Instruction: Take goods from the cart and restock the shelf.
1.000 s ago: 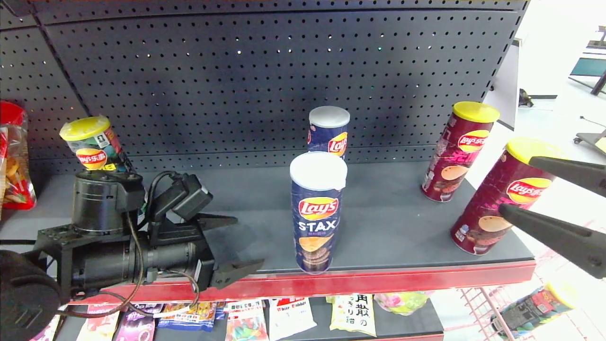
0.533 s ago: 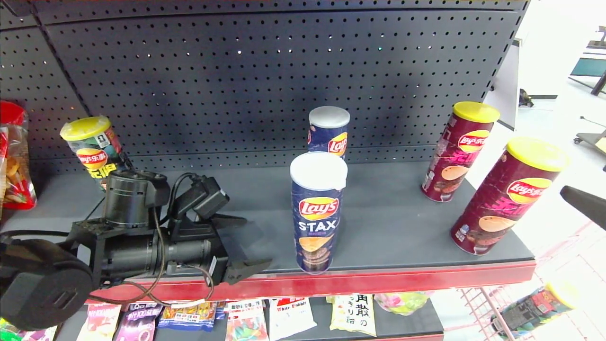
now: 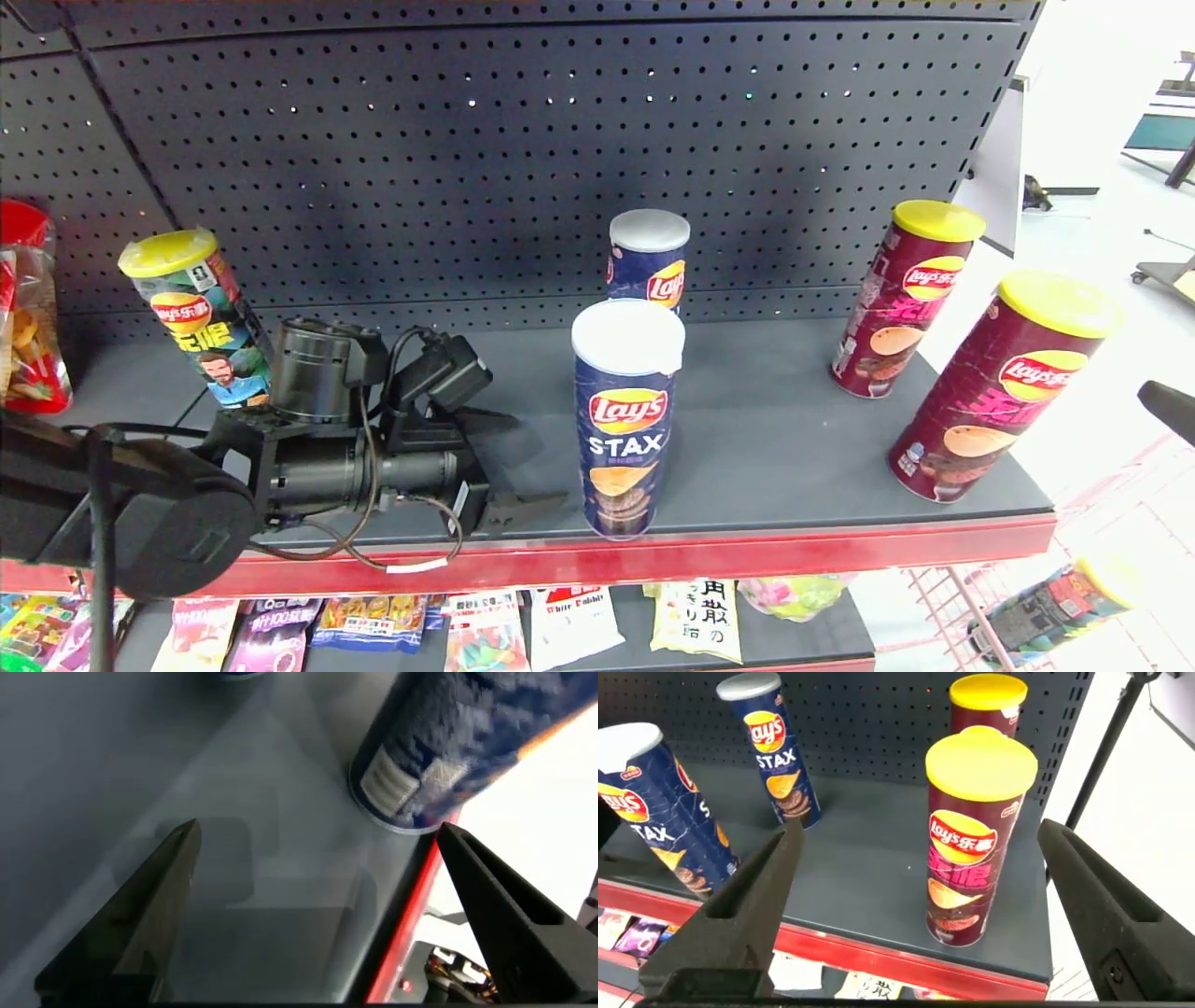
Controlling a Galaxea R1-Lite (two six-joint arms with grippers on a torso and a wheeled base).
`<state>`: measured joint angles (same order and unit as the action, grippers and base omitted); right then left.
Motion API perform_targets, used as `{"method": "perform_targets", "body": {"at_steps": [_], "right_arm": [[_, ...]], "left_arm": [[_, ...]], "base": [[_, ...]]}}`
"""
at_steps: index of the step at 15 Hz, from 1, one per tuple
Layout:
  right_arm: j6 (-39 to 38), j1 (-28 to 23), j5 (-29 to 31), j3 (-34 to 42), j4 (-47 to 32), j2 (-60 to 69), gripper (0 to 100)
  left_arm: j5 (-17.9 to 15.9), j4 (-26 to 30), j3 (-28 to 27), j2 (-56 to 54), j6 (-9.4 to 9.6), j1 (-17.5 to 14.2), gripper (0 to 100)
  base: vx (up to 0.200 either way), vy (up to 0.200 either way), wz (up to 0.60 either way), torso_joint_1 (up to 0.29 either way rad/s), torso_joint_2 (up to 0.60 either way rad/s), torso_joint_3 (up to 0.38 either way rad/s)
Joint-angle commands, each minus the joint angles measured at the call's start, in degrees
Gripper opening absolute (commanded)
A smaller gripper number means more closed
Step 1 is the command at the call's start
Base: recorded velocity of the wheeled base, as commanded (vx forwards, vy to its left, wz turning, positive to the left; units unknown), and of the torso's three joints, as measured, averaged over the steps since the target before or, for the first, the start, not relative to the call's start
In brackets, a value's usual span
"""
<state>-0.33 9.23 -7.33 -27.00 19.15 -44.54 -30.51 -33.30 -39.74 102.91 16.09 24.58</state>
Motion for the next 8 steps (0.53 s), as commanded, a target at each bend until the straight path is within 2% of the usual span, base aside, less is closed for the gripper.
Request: {"method": "perform_targets", "body": {"at_steps": [1, 8], "right_arm": [[0.1, 0.0, -0.1, 0.1, 0.0, -0.2, 100], [0.1, 0.0, 0.0, 0.7, 0.0, -0.1, 100]], "left_arm": [[0.0, 0.0, -1.3, 1.8, -0.01, 0.0, 100], [-0.1, 0.0, -3.2, 3.8, -0.10, 0.9, 100]], "base": [[0.000, 0.000, 0.00, 0.000, 0.00, 0.000], [0.000, 0.000, 0.00, 0.000, 0.00, 0.000]]}}
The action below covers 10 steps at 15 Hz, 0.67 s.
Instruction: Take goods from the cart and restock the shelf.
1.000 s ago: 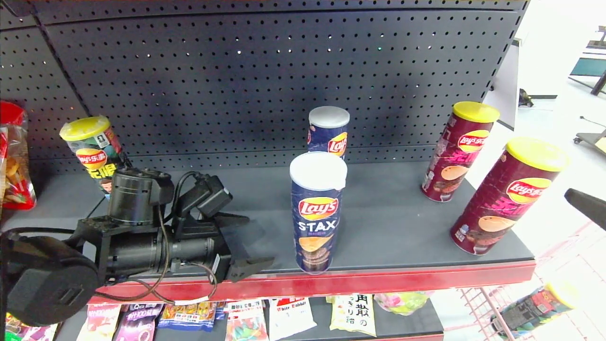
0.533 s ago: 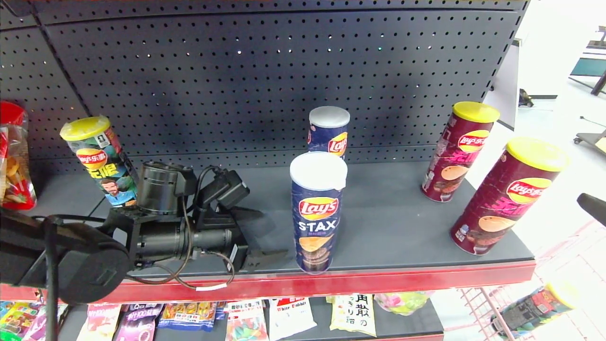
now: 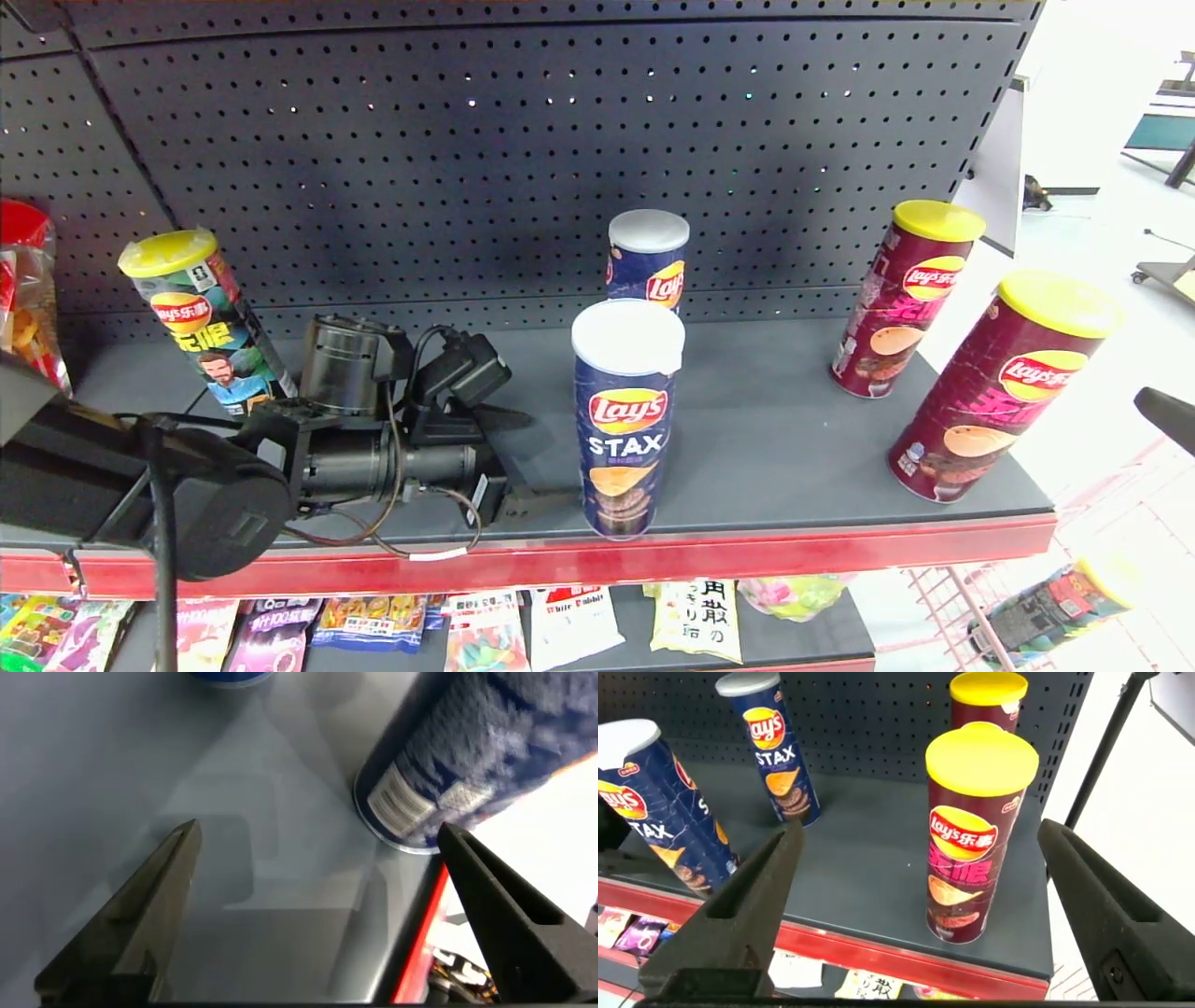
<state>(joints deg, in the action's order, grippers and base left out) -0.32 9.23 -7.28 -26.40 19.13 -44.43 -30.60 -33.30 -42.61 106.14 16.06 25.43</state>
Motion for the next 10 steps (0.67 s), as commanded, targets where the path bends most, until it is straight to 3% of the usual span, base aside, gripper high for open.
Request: {"method": "perform_targets", "body": {"at_steps": [1, 10], "right_arm": [[0.0, -0.1, 0.0, 0.2, 0.0, -0.2, 100], [0.0, 0.0, 0.0, 0.4, 0.0, 0.1, 100]], "left_arm": [[0.0, 0.0, -1.3, 1.0, 0.03, 0.1, 100], [-0.1, 0.0, -2.8, 2.2, -0.15, 0.9, 100]], "base": [[0.000, 0.000, 0.00, 0.000, 0.00, 0.000], [0.000, 0.000, 0.00, 0.000, 0.00, 0.000]]}}
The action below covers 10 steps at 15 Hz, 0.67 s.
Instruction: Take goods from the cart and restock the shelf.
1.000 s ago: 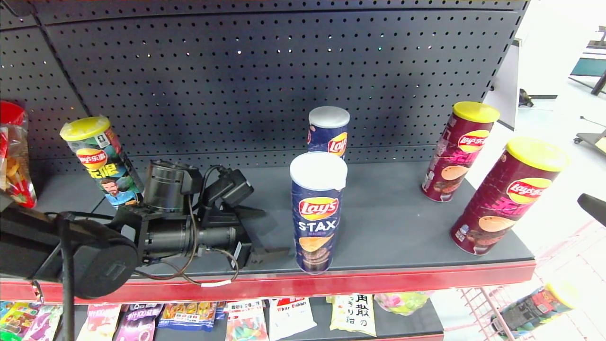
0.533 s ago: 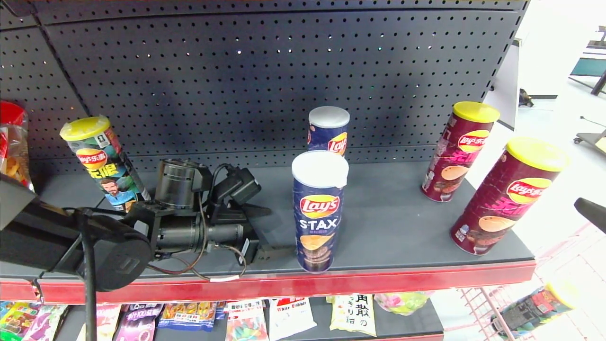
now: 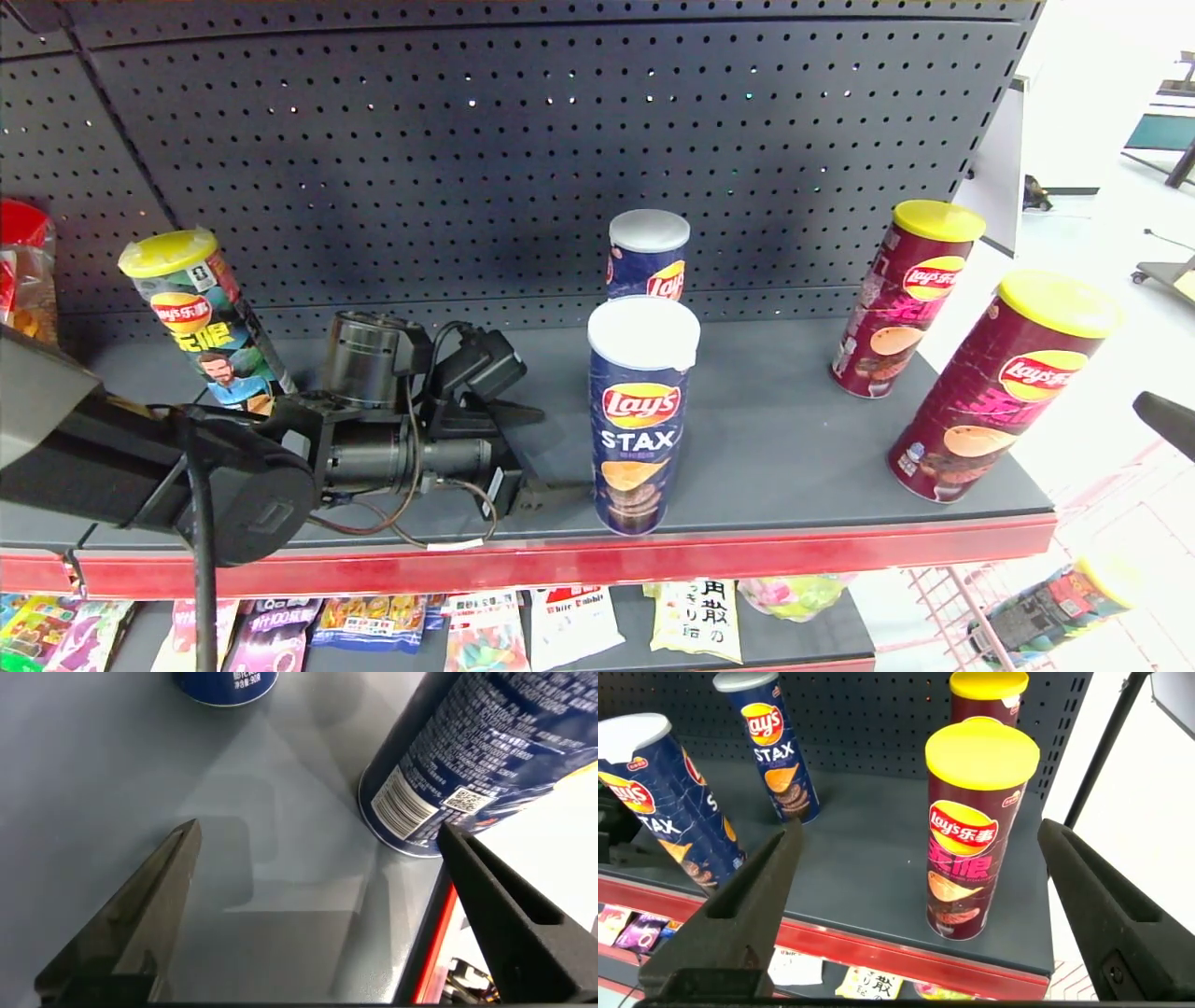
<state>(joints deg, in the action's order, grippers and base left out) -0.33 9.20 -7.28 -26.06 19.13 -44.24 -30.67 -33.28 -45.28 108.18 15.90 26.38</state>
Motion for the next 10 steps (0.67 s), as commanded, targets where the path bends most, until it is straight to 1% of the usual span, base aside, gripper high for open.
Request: {"method": "perform_targets", "body": {"at_steps": [1, 10], "right_arm": [[0.0, 0.0, 0.0, 0.2, 0.0, -0.1, 100], [0.0, 0.0, -0.1, 0.3, 0.0, 0.1, 100]], "left_arm": [[0.0, 0.0, -0.3, 0.2, 0.01, 0.0, 100], [0.1, 0.0, -2.0, 1.2, 0.01, 0.8, 100]], "base": [[0.000, 0.000, 0.00, 0.000, 0.00, 0.000], [0.000, 0.000, 0.00, 0.000, 0.00, 0.000]]}}
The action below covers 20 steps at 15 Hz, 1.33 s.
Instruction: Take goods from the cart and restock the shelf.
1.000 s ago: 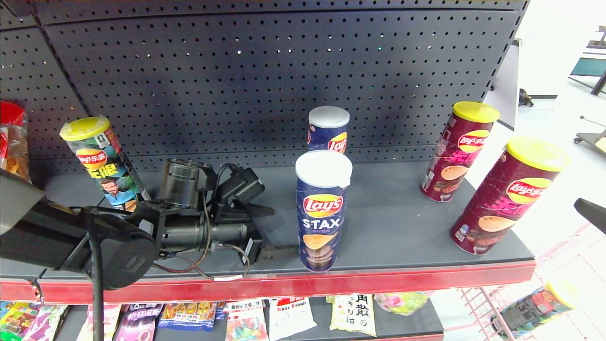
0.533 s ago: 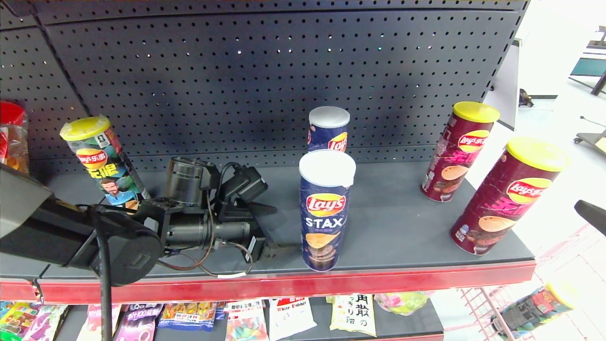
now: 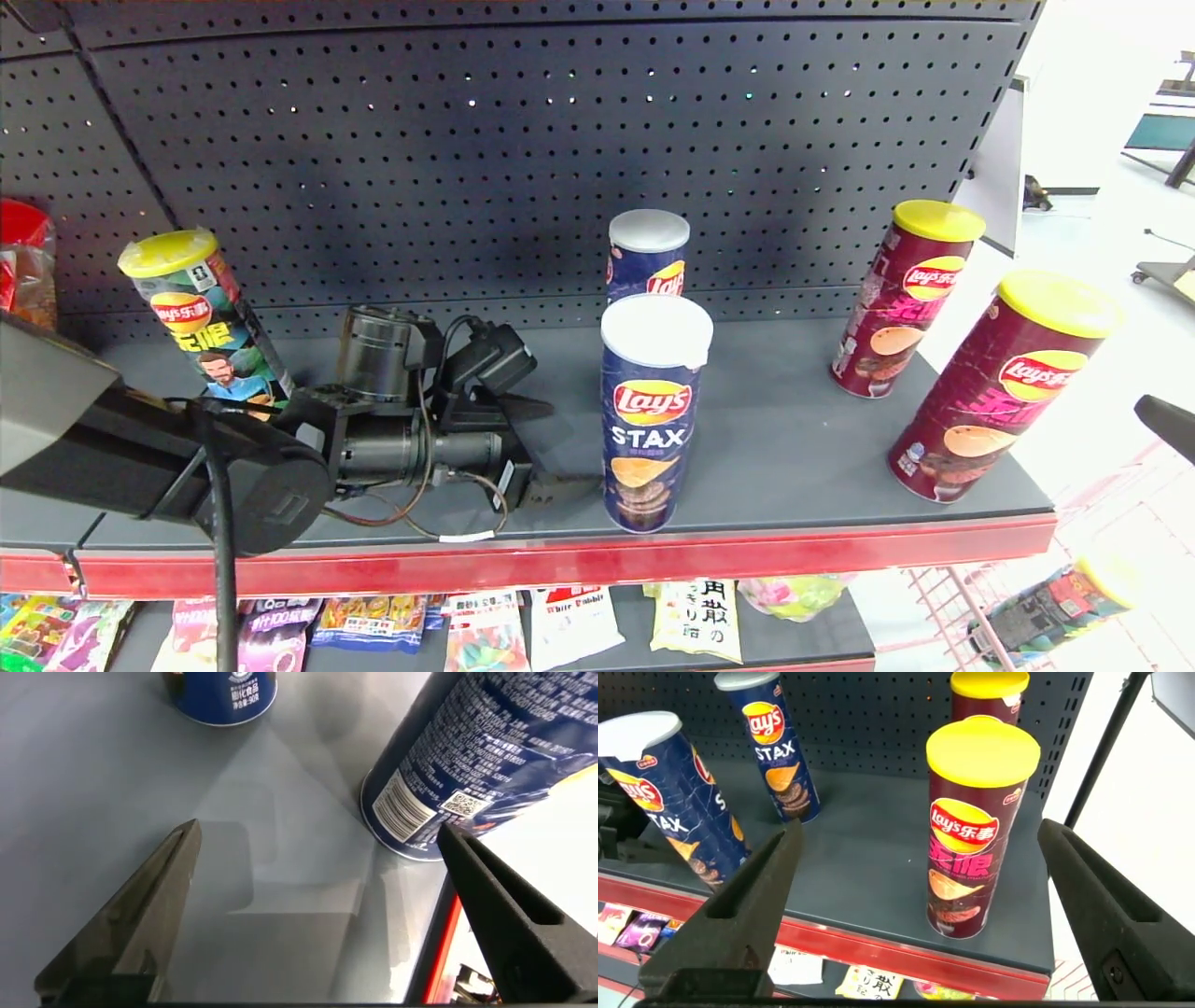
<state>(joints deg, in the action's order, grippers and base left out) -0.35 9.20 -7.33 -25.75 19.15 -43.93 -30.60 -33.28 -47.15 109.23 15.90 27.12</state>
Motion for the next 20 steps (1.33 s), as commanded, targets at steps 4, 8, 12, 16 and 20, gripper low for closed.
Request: {"method": "perform_targets", "body": {"at_steps": [4, 8, 12, 16, 20], "right_arm": [[0.0, 0.0, -0.1, 0.2, -0.1, 0.5, 100], [0.3, 0.0, -0.3, 1.8, -0.1, 0.5, 100], [2.0, -0.1, -0.1, 4.8, -0.1, 1.7, 100], [7.4, -3.9, 7.2, 6.8, -0.1, 1.1, 100], [7.0, -5.5, 12.7, 7.6, -0.3, 0.3, 100]], "left_arm": [[0.1, 0.0, -0.4, 0.3, 0.01, 0.0, 100], [1.9, 0.1, 6.5, -8.1, -0.16, -3.4, 100], [3.2, 1.0, 16.6, -25.8, -0.08, -13.8, 100], [15.4, 25.4, 21.9, -60.9, -5.35, -27.0, 100], [23.7, 38.9, 25.7, -77.7, -14.31, -27.5, 100]], "base": [[0.000, 0.000, 0.00, 0.000, 0.00, 0.000], [0.000, 0.000, 0.00, 0.000, 0.00, 0.000], [0.000, 0.000, 0.00, 0.000, 0.00, 0.000], [0.000, 0.000, 0.00, 0.000, 0.00, 0.000], [0.000, 0.000, 0.00, 0.000, 0.00, 0.000]]}}
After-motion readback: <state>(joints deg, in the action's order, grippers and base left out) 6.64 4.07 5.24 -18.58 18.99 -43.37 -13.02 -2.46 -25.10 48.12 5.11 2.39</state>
